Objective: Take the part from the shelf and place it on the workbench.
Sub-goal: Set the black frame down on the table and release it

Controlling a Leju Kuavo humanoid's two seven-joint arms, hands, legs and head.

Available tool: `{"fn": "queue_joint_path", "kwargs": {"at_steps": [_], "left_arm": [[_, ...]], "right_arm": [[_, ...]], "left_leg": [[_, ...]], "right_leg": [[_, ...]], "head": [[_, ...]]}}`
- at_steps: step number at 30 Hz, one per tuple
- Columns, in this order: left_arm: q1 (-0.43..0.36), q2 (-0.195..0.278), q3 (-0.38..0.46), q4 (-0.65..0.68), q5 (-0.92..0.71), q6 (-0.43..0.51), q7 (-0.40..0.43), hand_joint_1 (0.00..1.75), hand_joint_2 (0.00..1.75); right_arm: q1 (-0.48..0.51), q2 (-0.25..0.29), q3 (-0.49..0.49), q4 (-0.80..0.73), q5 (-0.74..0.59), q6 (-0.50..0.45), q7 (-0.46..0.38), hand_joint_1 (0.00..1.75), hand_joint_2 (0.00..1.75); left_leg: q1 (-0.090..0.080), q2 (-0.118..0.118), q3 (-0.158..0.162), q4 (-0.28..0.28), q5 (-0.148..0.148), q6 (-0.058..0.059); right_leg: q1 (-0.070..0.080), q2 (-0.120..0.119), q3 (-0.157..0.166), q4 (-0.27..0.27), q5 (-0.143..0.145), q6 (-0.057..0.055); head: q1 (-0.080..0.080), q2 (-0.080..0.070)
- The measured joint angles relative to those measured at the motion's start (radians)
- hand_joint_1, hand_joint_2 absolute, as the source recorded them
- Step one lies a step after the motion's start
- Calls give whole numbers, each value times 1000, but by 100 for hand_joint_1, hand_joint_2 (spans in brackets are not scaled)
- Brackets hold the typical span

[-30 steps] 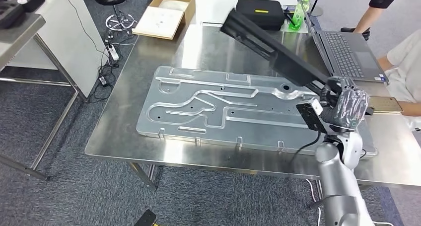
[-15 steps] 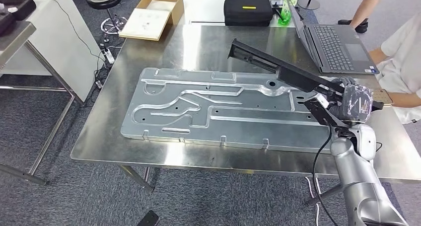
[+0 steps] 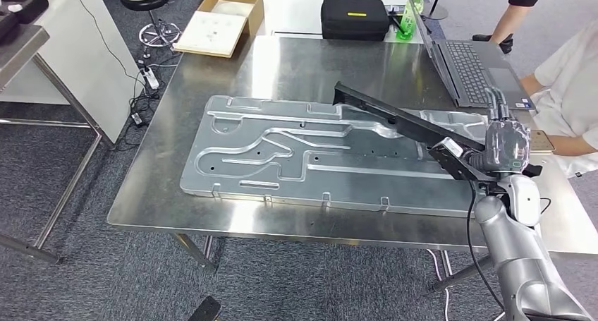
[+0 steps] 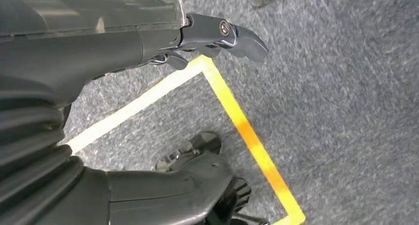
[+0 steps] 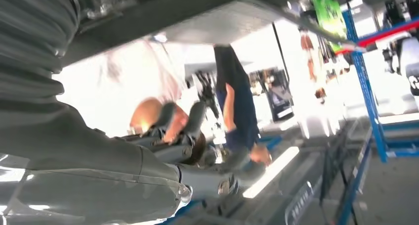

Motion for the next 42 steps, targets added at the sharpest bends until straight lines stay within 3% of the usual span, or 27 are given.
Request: {"fn": "queue_joint_path", "kwargs": {"at_steps": [1, 4, 6, 10, 11, 13, 15, 16, 17, 19, 21, 24, 26, 29, 31, 32, 35, 37, 40, 42], "left_arm": [[0, 0, 0, 0, 0, 1, 0, 0, 0], [-1, -2, 0, 0, 1, 2, 0, 0, 0], [-1, -2, 0, 0, 3, 4, 0, 0, 0], [-1, -1, 0, 0, 10, 3, -1, 0, 0], [-1, -1, 0, 0, 12, 1, -2, 0, 0], [-1, 0, 0, 0, 12, -3, -3, 0, 0], [1, 0, 0, 0, 12, -5, -2, 0, 0], [1, 0, 0, 0, 12, -6, -2, 0, 0], [0, 1, 0, 0, 12, -5, -1, 0, 0], [-1, 2, 0, 0, 12, -4, 0, 0, 0], [-4, 5, 0, 0, 12, 0, 0, 0, 0], [-5, 7, 0, 0, 12, 3, 1, 0, 0], [-7, 7, 0, 0, 11, 4, 1, 0, 0], [-9, 6, 1, 0, 5, 6, 4, 0, 0], [-7, 5, 1, 0, 1, 6, 7, 0, 0], [-8, 5, 1, 0, 1, 6, 7, 0, 0], [-8, 3, 1, 0, 0, 6, 7, 0, 0], [-9, 3, 1, 0, 0, 6, 7, 0, 0], [-9, 3, 1, 0, -2, 7, 8, 0, 0], [-10, 3, 1, 0, -6, 7, 10, 0, 0]], "right_arm": [[2, 0, 1, 0, -4, 5, 2, 0, 175], [-2, -3, 4, 0, -30, 39, 9, 0, 175], [-7, -4, 5, 2, -81, 110, 17, 0, 175], [-40, -6, -7, 31, -292, 368, 50, 0, 175], [-59, -7, -17, 50, -370, 467, 67, 0, 175], [-97, -12, -40, 99, -514, 652, 92, 0, 175], [-127, -18, -63, 155, -613, 757, 91, 0, 175], [-137, -19, -73, 177, -650, 781, 77, 0, 175], [-142, -19, -81, 193, -678, 793, 54, 0, 175], [-144, -18, -89, 204, -720, 789, 3, 0, 175], [-141, -11, -91, 196, -746, 765, -33, 0, 175], [-121, 4, -91, 155, -778, 747, -66, 0, 175], [-98, 15, -91, 106, -782, 728, -96, 0, 175], [-34, 42, -76, -68, -713, 627, -182, 0, 175], [0, 65, -54, -171, -667, 576, -198, 0, 175], [10, 72, -45, -203, -656, 565, -196, 0, 175], [33, 82, -34, -282, -648, 557, -194, 0, 175], [42, 86, -26, -326, -640, 550, -196, 0, 175], [57, 92, 0, -380, -510, 442, -215, 0, 175], [62, 97, 42, -433, -358, 334, -209, 0, 175]], "left_leg": [[1, 0, 0, 2, -1, -2], [4, 0, -2, 18, -11, -17], [2, 0, -6, 25, -15, -30], [3, 0, -15, 39, -27, -49], [3, 0, -29, 71, -49, -52], [4, -1, -82, 188, -111, -55], [4, -1, -132, 297, -147, -54], [4, -1, -137, 305, -139, -50], [2, -1, -123, 274, -112, -45], [-4, -3, -62, 145, -46, -29], [-10, -5, -19, 50, -17, -17], [-12, -4, -10, 23, -12, -11], [-7, -2, -2, 5, -1, -3], [-3, -2, 3, -6, 6, 3], [-2, 0, 3, -5, 5, 1], [-1, 2, 3, -3, 3, -1], [3, -1, -1, 15, -9, -18], [1, -2, -7, 28, -16, -32], [4, -2, -11, 34, -22, -47], [7, -2, -32, 84, -57, -56]], "right_leg": [[-4, -1, 8, -13, 18, 4], [-11, -7, 102, -191, 98, 11], [-7, -7, 131, -251, 106, 2], [-5, -2, 126, -255, 111, -28], [-6, -2, 126, -257, 114, -35], [-3, -2, 125, -257, 115, -44], [4, -1, 124, -257, 115, -48], [8, 0, 125, -256, 115, -49], [11, 1, 126, -256, 114, -50], [16, 2, 128, -255, 114, -50], [18, 2, 126, -254, 114, -46], [16, 2, 122, -258, 119, -33], [14, 1, 114, -237, 101, -23], [7, 0, 42, -79, 16, -10], [0, -1, -1, 5, -7, -2], [-5, -3, 2, -2, 9, 3], [-14, -9, 92, -176, 96, 12], [-11, -8, 123, -241, 108, 2], [-6, -5, 121, -245, 108, -23], [-6, -5, 121, -249, 111, -39]], "head": [[0, 0], [0, 0], [0, 0], [-1, 0], [-1, 0], [-2, 0], [-2, 0], [-2, 0], [-2, 0], [-1, 0], [-1, 0], [-2, 0], [-1, 0], [-1, 0], [-1, 0], [-1, 0], [0, 0], [-1, 0], [-2, 0], [-2, 0]]}}
